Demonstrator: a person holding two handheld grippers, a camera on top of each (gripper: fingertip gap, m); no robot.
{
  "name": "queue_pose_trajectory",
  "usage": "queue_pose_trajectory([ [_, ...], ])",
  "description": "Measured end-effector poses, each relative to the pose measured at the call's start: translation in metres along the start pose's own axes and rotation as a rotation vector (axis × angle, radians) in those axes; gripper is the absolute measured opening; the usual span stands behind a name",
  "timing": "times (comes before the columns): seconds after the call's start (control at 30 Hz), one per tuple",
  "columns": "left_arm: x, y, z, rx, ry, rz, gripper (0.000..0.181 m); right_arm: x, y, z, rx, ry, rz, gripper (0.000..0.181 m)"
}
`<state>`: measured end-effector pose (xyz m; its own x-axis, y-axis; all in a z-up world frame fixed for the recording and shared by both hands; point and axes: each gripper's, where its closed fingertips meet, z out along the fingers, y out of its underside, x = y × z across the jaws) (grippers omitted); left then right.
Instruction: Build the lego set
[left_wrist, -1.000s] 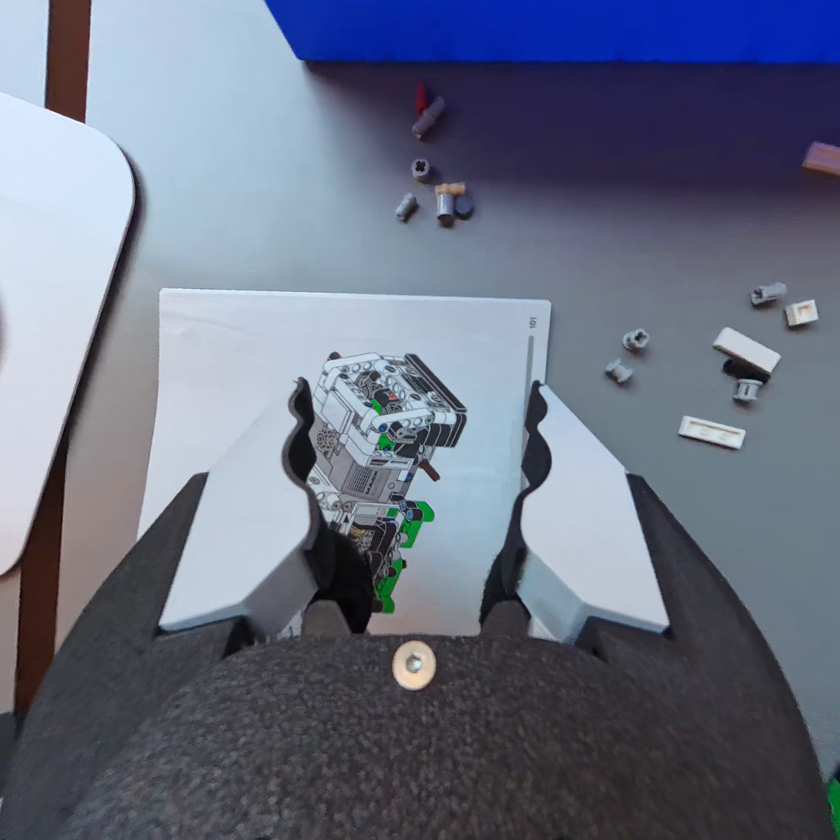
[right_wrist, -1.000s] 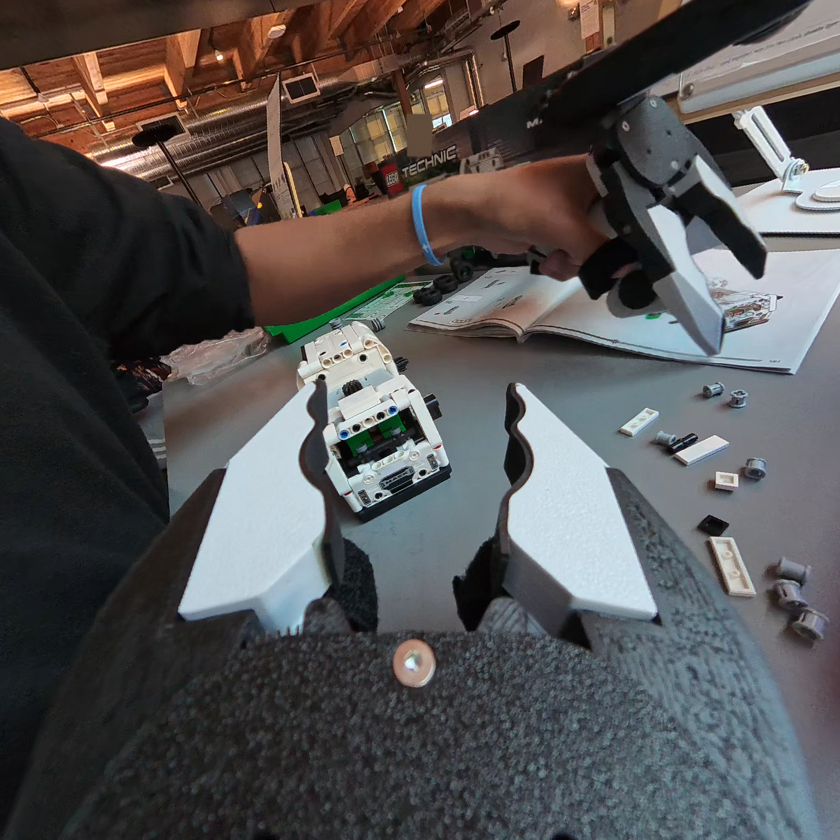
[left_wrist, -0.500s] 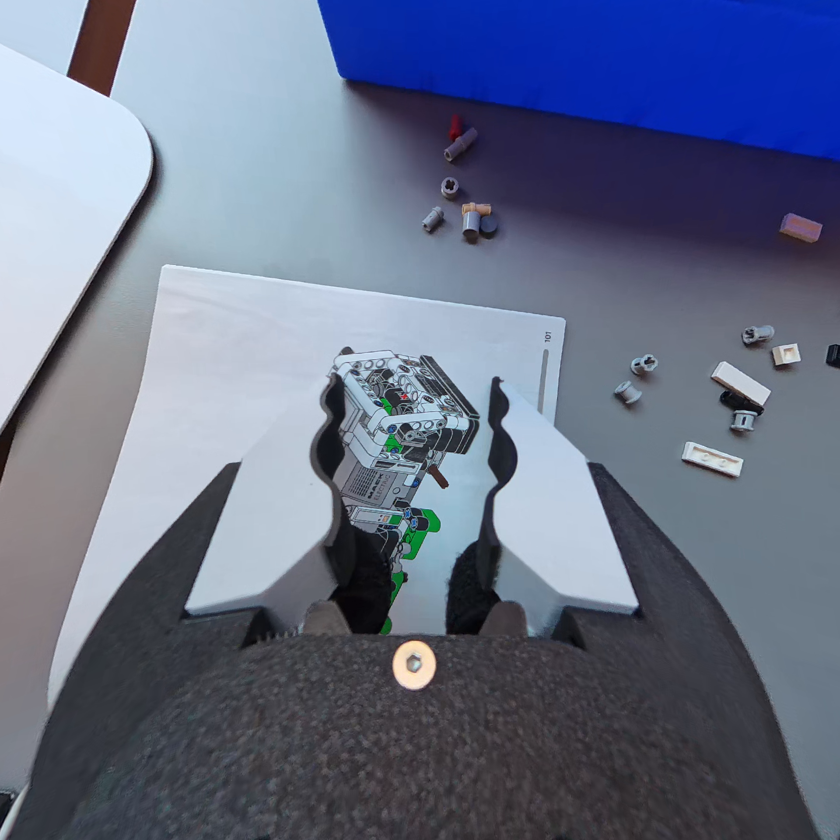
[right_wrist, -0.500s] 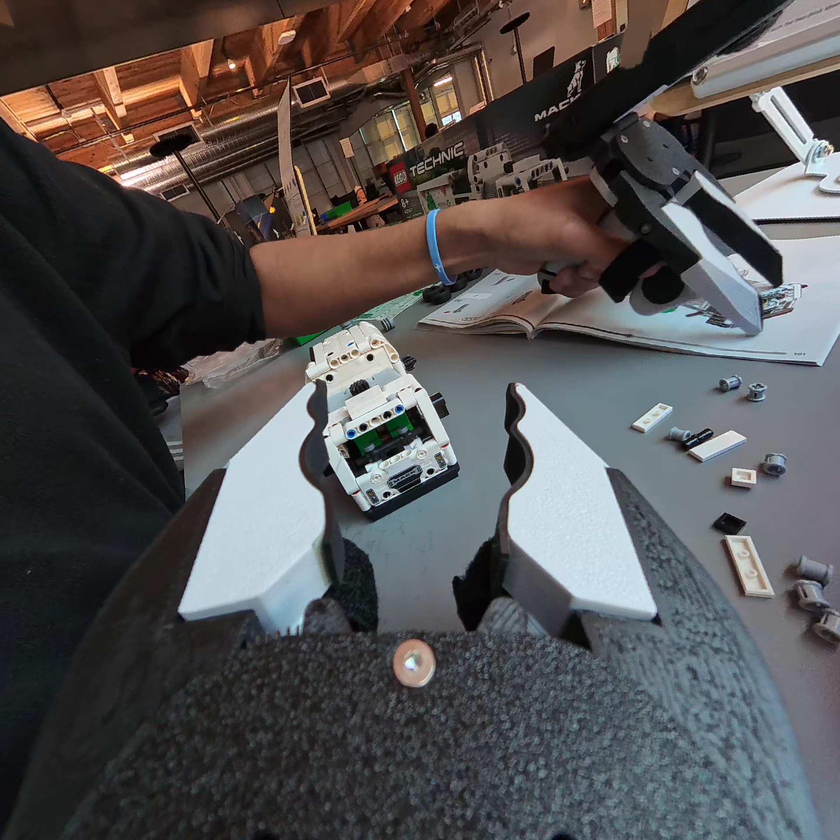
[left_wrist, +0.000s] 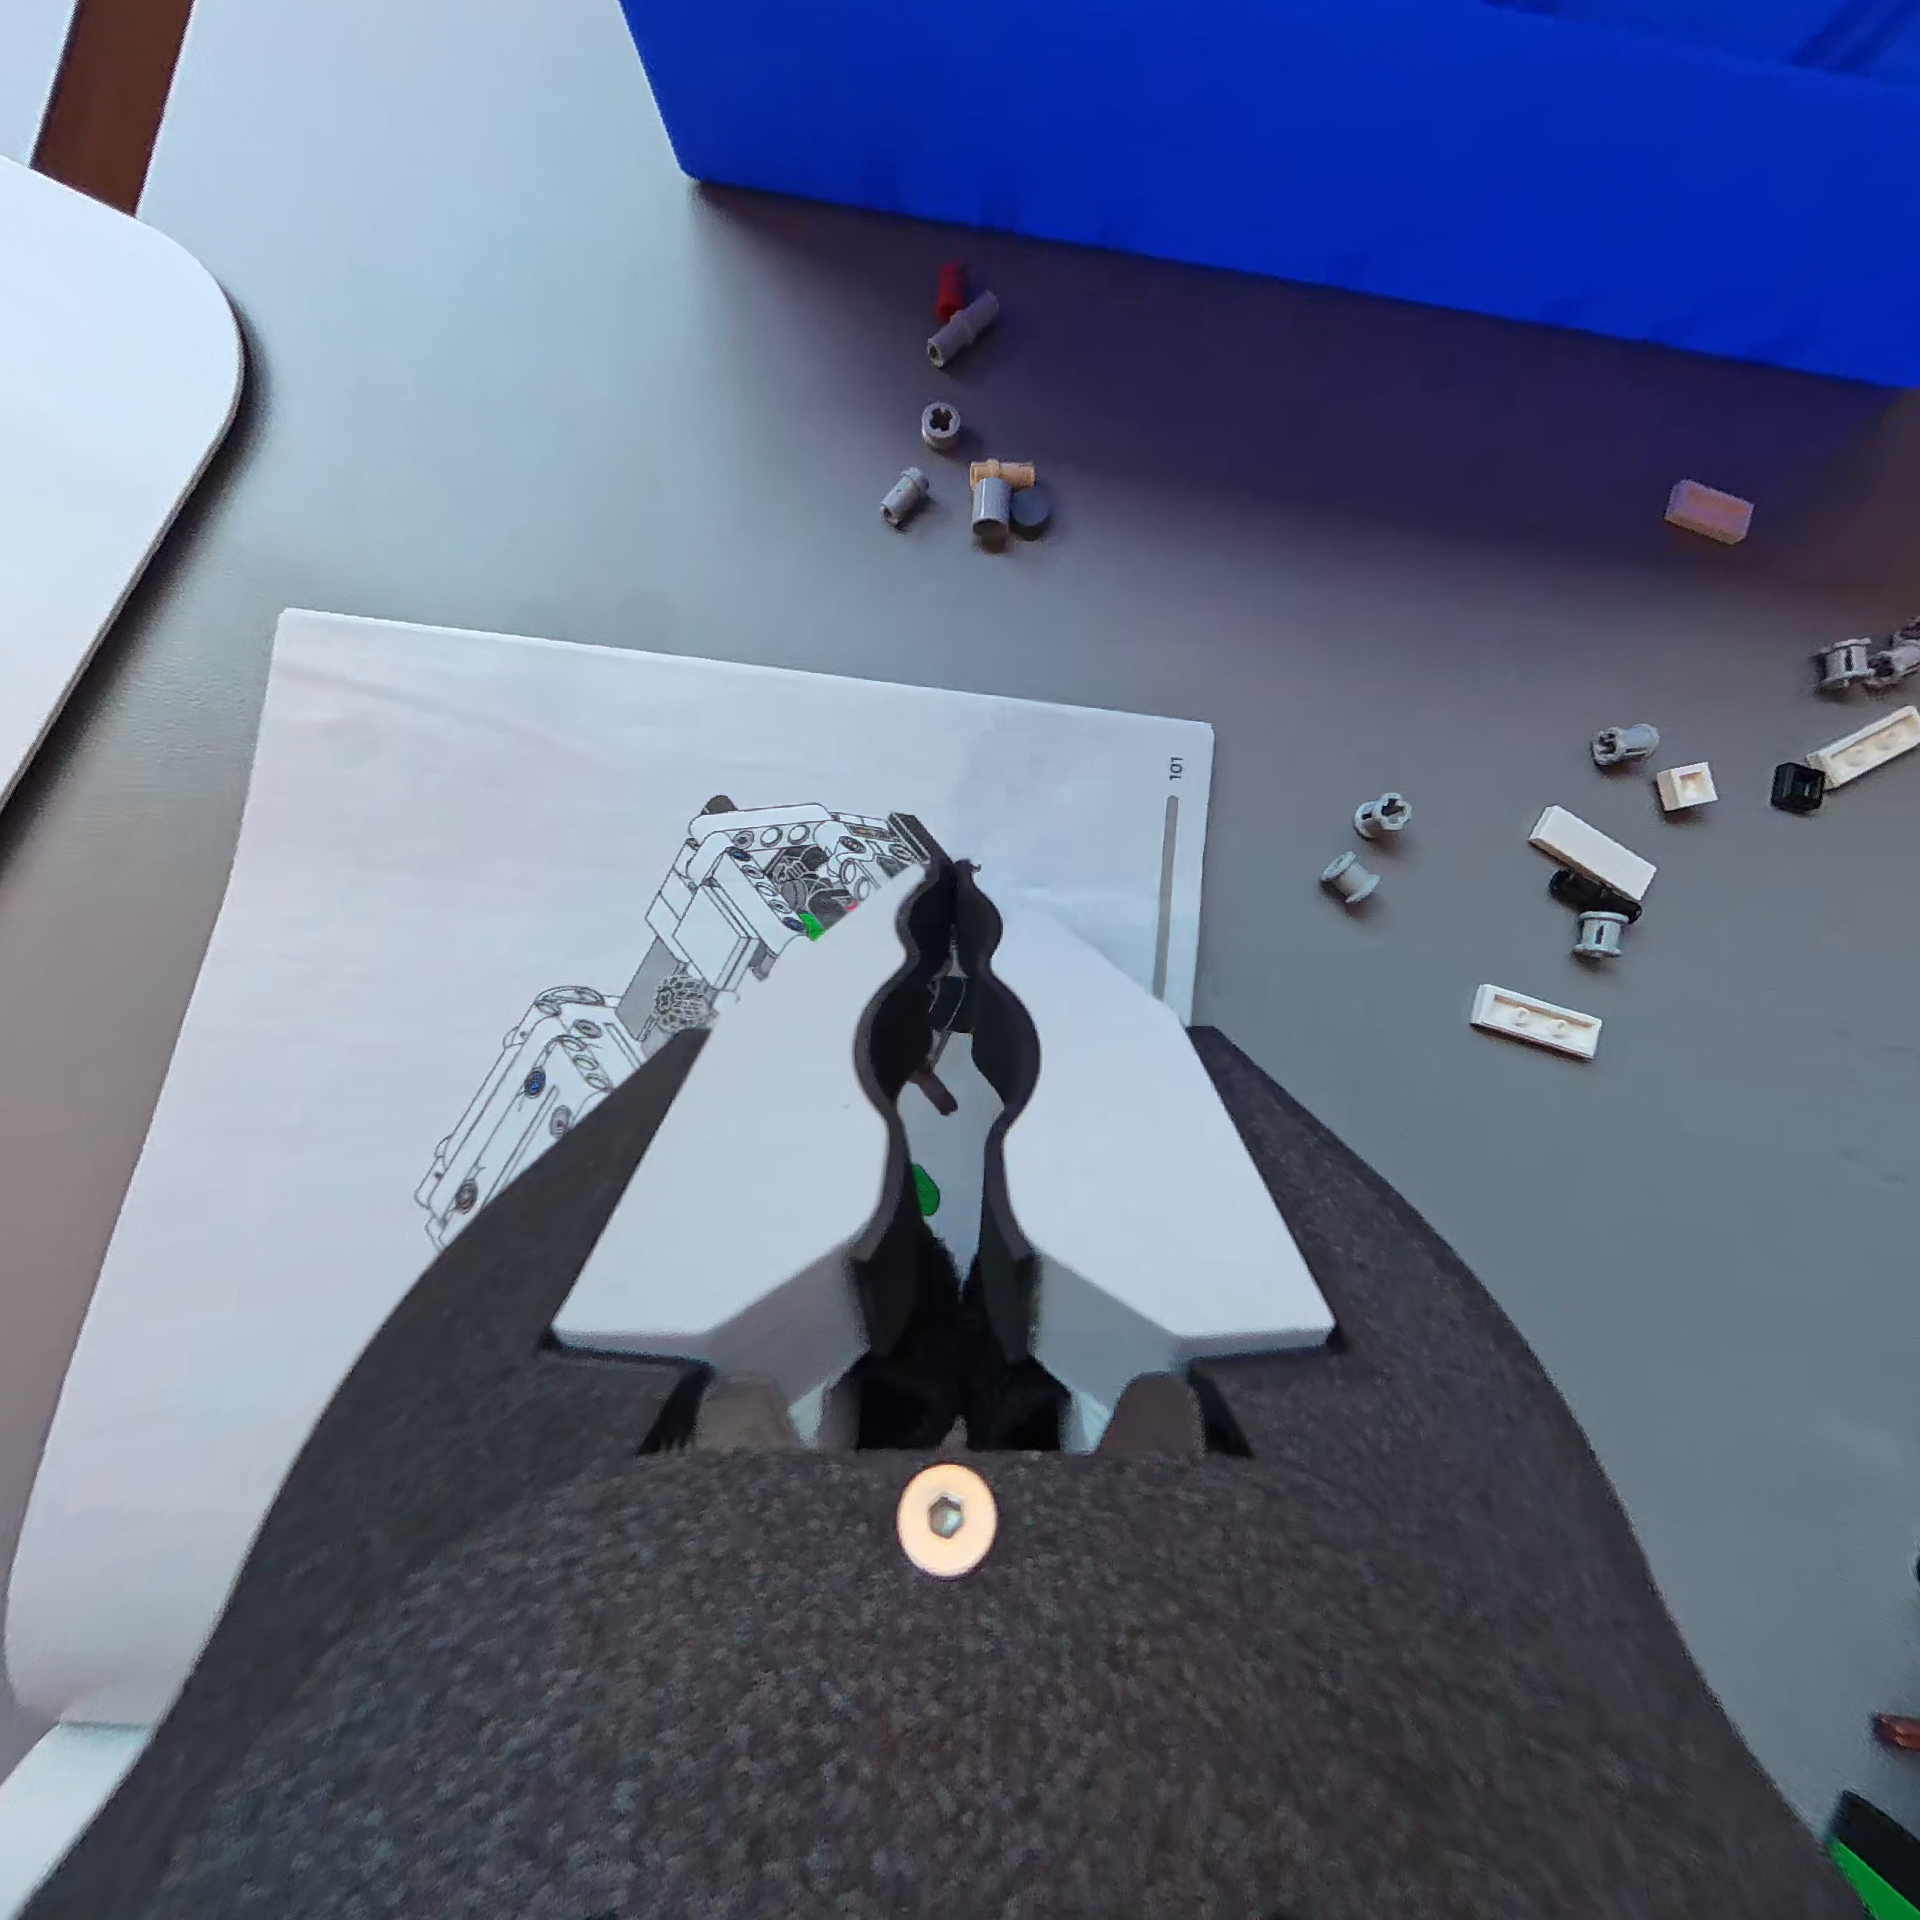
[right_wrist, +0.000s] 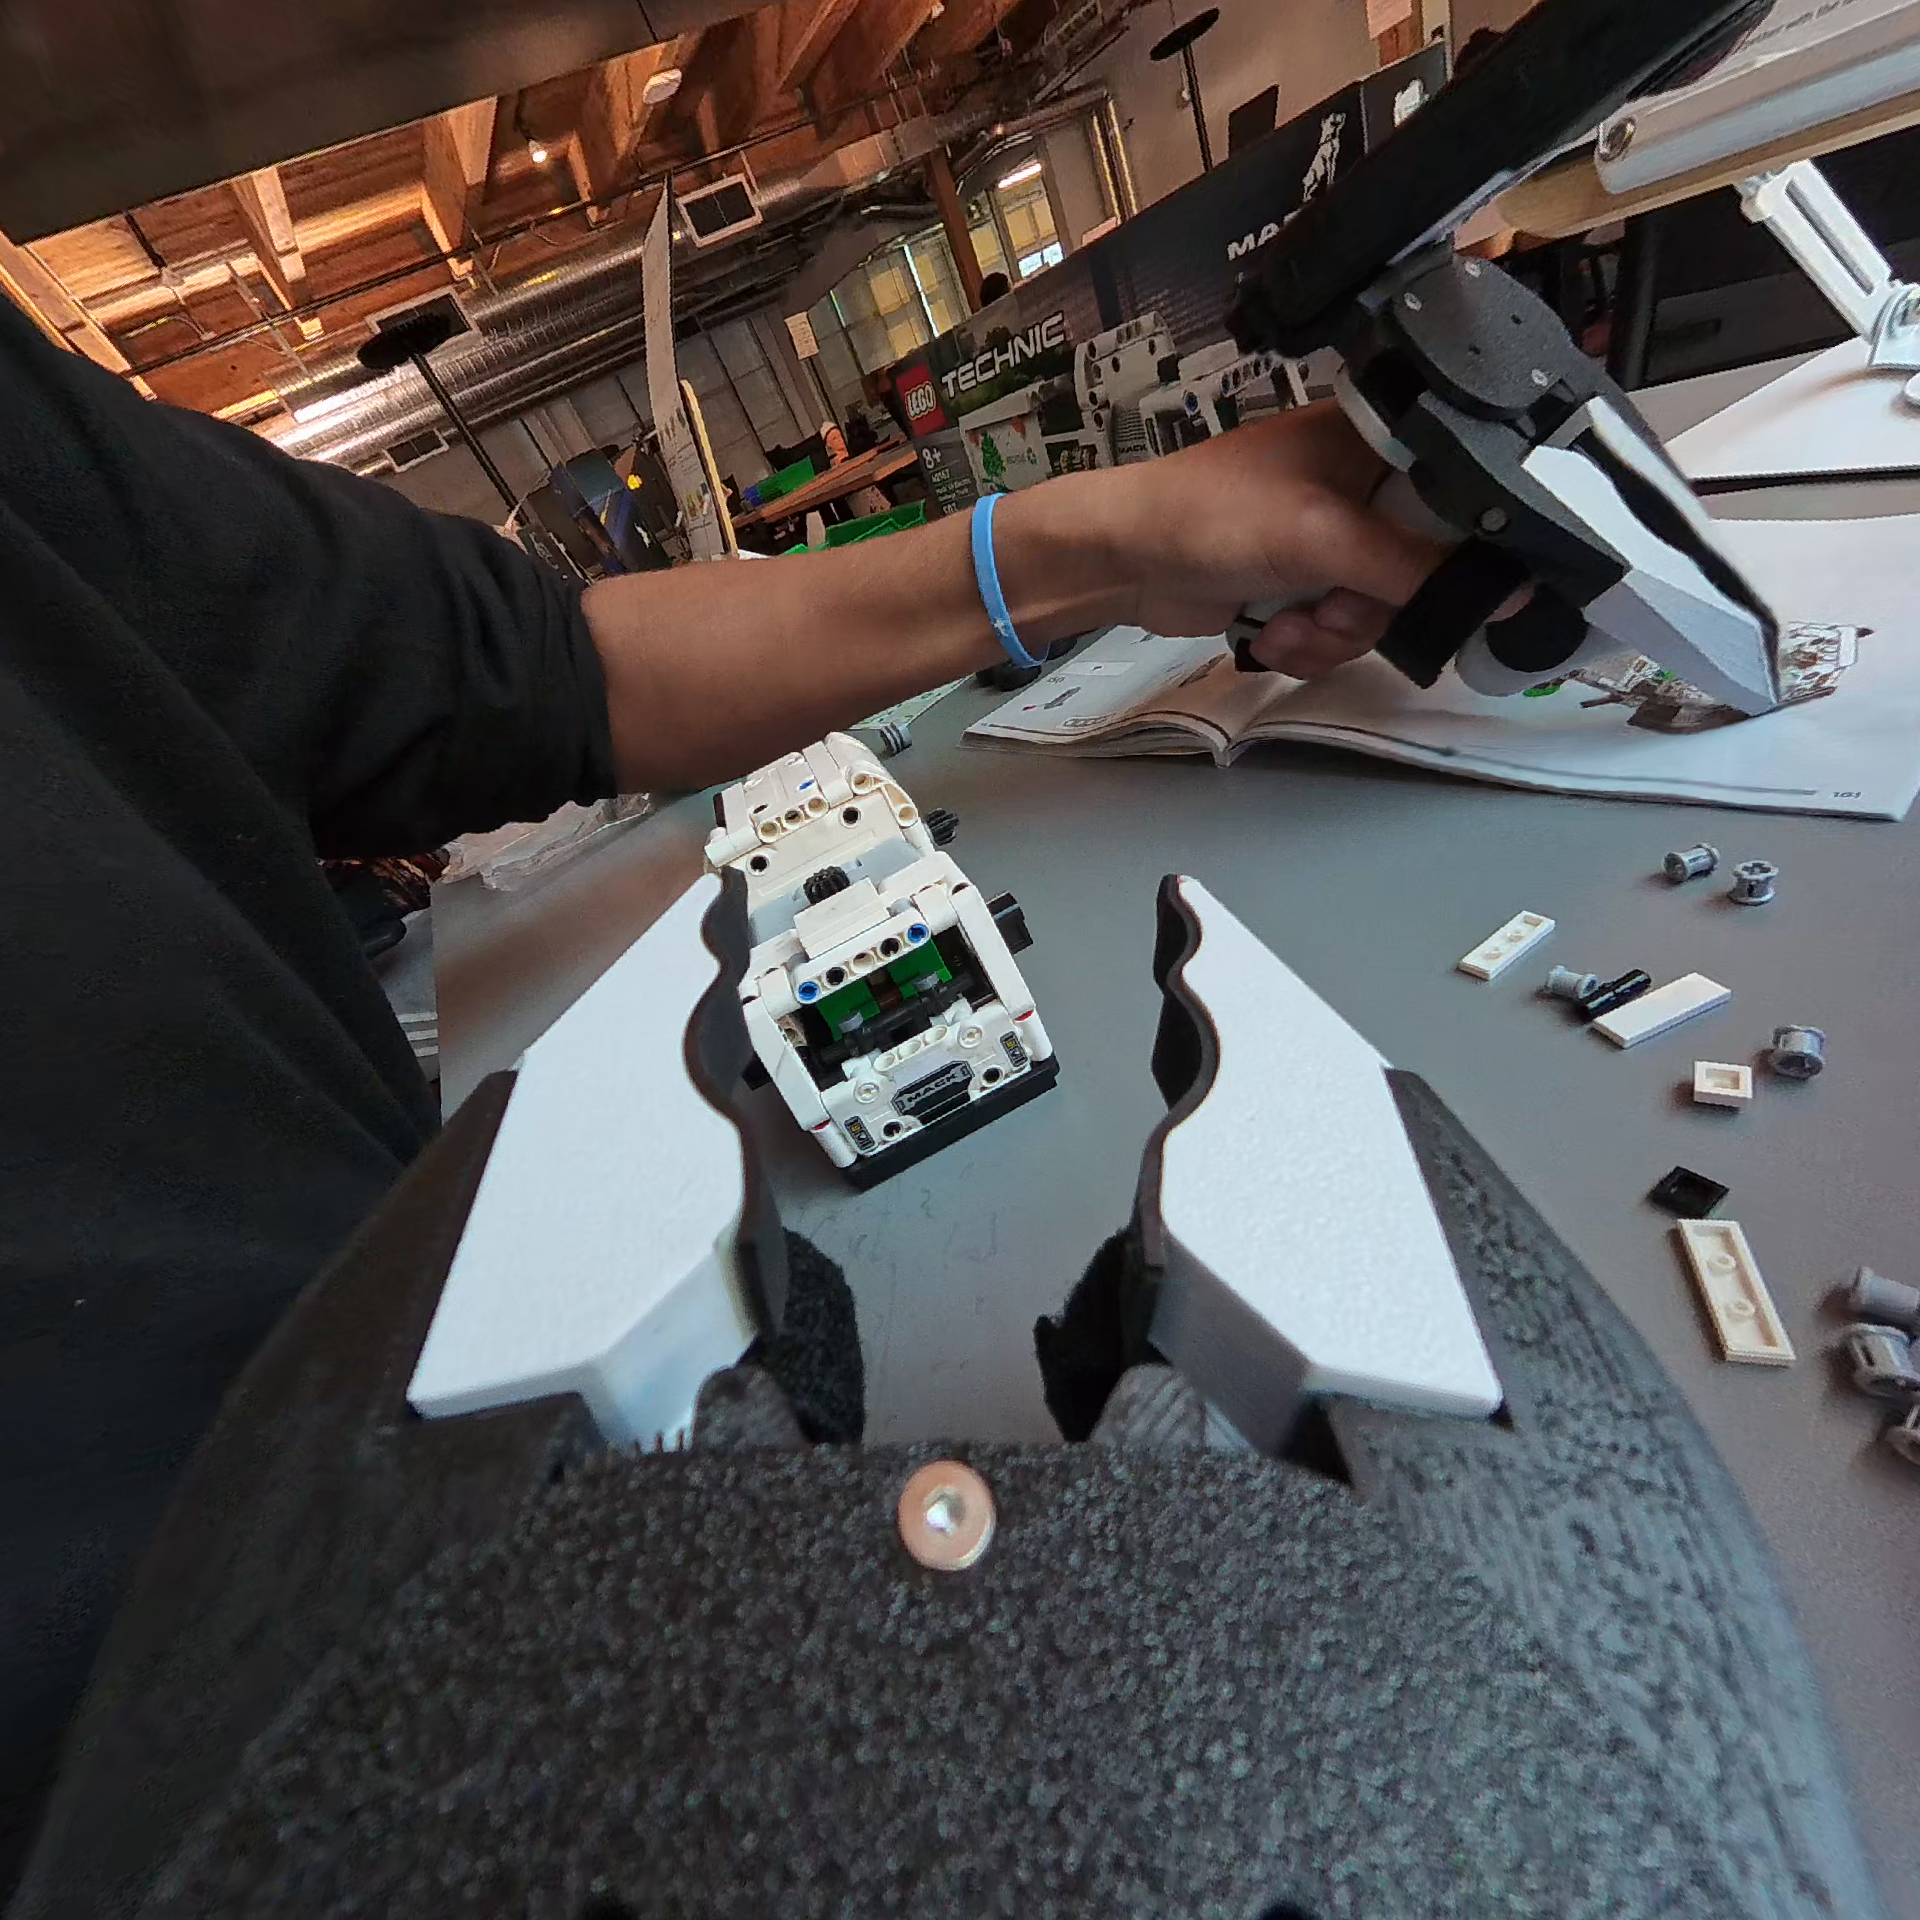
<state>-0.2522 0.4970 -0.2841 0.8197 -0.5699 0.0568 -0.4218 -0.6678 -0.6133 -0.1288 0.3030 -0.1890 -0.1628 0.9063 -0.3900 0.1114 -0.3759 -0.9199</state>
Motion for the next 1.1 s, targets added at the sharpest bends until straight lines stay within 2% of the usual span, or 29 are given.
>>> queue_pose_trajectory([
  [0.03, 0.004, 0.0, -0.001, -0.005, 0.017, 0.003, 0.0, 0.0, 0.0, 0.0, 0.0, 0.0, 0.001, 0.078],
  [0.13, 0.019, -0.005, -0.007, 0.01, 0.069, 0.034, 0.056, 0.0, 0.0, 0.0, 0.002, 0.0, 0.001, 0.078],
  [0.23, 0.015, 0.002, -0.005, -0.055, 0.009, 0.135, 0.112, 0.0, 0.0, 0.0, 0.0, -0.002, -0.001, 0.078],
  [0.3, 0.012, 0.01, 0.001, -0.105, -0.005, 0.172, 0.123, -0.001, 0.0, 0.0, -0.002, -0.007, 0.001, 0.078],
  [0.37, 0.011, 0.009, 0.004, -0.116, 0.015, 0.149, 0.121, -0.003, 0.001, 0.0, -0.001, -0.015, 0.007, 0.078],
  [0.6, 0.005, 0.007, -0.001, -0.137, 0.007, 0.143, 0.082, -0.003, 0.001, 0.0, -0.001, -0.02, 0.01, 0.078],
  [0.97, -0.013, 0.003, -0.019, -0.132, -0.152, 0.19, 0.06, -0.003, 0.001, 0.0, 0.0, -0.022, 0.01, 0.078],
  [1.03, -0.011, 0.005, -0.022, -0.13, -0.143, 0.187, 0.048, -0.003, 0.001, 0.0, -0.001, -0.022, 0.01, 0.078],
  [1.1, -0.006, 0.008, -0.022, -0.127, -0.103, 0.177, 0.027, -0.003, 0.001, 0.0, 0.0, -0.024, 0.013, 0.078],
])
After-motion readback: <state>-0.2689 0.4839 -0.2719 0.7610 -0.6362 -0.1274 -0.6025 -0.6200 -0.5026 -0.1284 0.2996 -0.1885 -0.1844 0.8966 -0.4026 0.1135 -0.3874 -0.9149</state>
